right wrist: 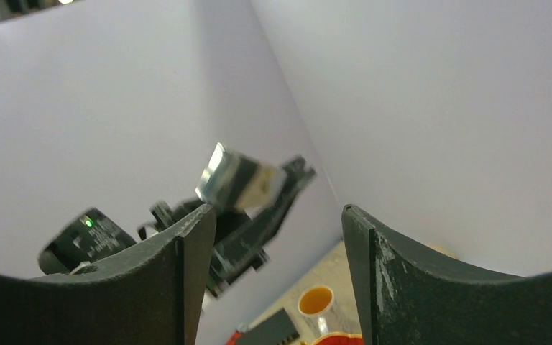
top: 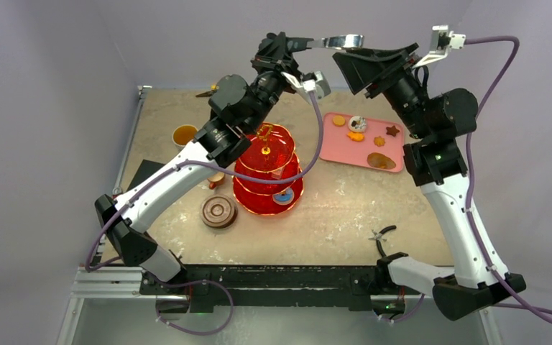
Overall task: Serve the afternoon tea
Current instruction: Pick up the clamp from the tray.
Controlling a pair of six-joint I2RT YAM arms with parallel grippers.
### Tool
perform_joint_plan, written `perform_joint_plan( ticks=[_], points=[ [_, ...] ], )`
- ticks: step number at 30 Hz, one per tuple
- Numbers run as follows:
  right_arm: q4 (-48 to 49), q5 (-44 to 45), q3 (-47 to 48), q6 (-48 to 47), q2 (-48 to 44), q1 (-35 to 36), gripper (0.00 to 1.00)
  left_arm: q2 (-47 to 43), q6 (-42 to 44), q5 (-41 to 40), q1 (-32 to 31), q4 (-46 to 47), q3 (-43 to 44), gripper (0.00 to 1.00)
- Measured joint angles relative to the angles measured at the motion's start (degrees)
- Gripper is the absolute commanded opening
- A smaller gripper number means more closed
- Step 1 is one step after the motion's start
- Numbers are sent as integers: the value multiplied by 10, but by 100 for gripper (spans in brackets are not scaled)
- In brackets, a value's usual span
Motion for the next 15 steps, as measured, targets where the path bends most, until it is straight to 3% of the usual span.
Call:
perform_joint_plan(
  ticks=[8, 15],
  points=[
    [95, 13, -2, 23, 15, 9, 49, 6, -1, -31, -26, -12, -3, 0],
    [115, 27, -18, 27, 23, 16, 64, 10, -6, -49, -25, -12, 1, 0]
  ],
)
